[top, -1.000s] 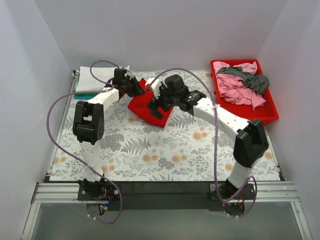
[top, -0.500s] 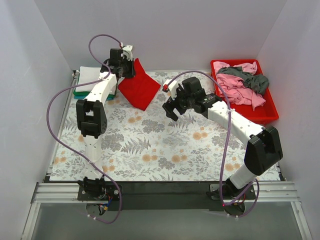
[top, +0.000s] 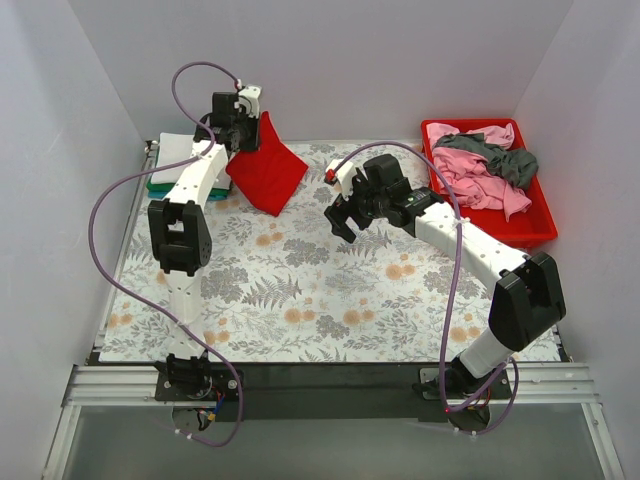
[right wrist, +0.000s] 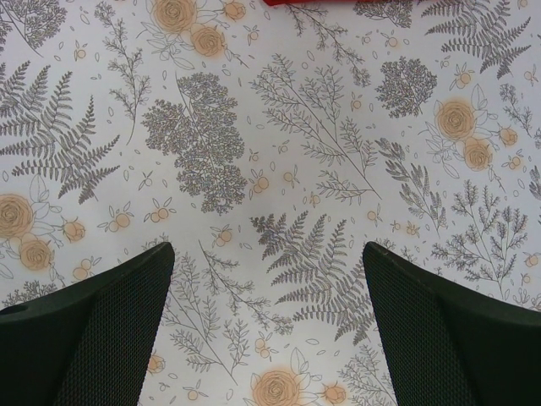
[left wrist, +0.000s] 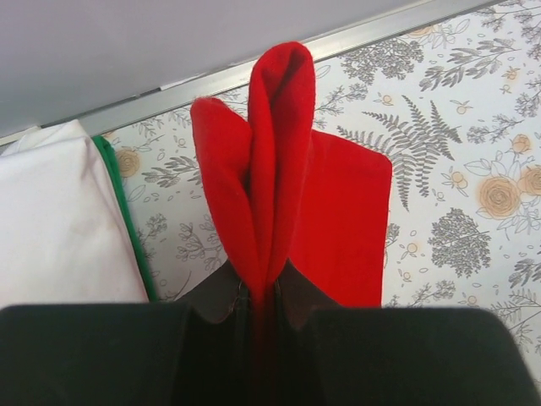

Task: Fold and stack the t-shirts
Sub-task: Neatly place the folded tshirt to the corner

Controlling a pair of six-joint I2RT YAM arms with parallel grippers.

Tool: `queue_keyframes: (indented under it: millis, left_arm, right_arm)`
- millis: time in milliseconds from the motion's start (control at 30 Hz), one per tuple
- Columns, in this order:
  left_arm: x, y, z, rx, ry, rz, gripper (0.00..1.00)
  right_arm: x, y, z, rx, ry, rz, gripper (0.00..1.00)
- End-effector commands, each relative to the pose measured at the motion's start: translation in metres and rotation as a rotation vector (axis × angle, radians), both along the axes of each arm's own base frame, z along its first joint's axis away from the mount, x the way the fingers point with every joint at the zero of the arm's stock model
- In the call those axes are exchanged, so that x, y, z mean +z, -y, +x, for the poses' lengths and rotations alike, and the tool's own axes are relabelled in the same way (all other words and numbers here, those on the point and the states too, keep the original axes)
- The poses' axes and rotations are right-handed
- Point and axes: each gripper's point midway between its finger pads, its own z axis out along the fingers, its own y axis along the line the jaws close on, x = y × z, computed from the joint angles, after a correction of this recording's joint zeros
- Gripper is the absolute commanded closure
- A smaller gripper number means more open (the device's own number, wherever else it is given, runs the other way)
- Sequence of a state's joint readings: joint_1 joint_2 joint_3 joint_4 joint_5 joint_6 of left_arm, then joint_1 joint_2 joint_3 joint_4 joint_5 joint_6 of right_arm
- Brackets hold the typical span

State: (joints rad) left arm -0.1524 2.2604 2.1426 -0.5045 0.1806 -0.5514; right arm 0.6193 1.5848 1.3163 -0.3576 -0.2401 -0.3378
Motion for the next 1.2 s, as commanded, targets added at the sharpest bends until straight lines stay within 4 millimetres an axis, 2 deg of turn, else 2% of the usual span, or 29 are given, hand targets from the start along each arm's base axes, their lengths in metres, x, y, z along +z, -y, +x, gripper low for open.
queue_keyframes:
  millis: [0,133,567,933,1167]
  left_arm:
    - [0.1,-0.014,-0.001,0.015,0.207,0.008,1.0]
    - [0.119,-0.02,0.003,0.027,0.257,0.026,1.0]
    - [0.133,-0.039,0.009,0.048,0.306,0.058,1.0]
    - [0.171,-0.043,-0.007,0.041,0.381,0.084,1.0]
    - [0.177,-0.042,-0.016,0.034,0.38,0.078,1.0]
  right_arm:
    - [0.024,-0.004,0.002,0.005,0.038,0.05,0.02]
    - [0.023,-0.004,0.002,0.003,0.033,0.047,0.02]
    - [0.022,-0.004,0.004,-0.006,0.029,0.043,0.02]
    - [0.024,-0.006,0.003,-0.006,0.017,0.055,0.02]
    - [0.021,-0.007,0.003,-0.009,0.008,0.057,0.01]
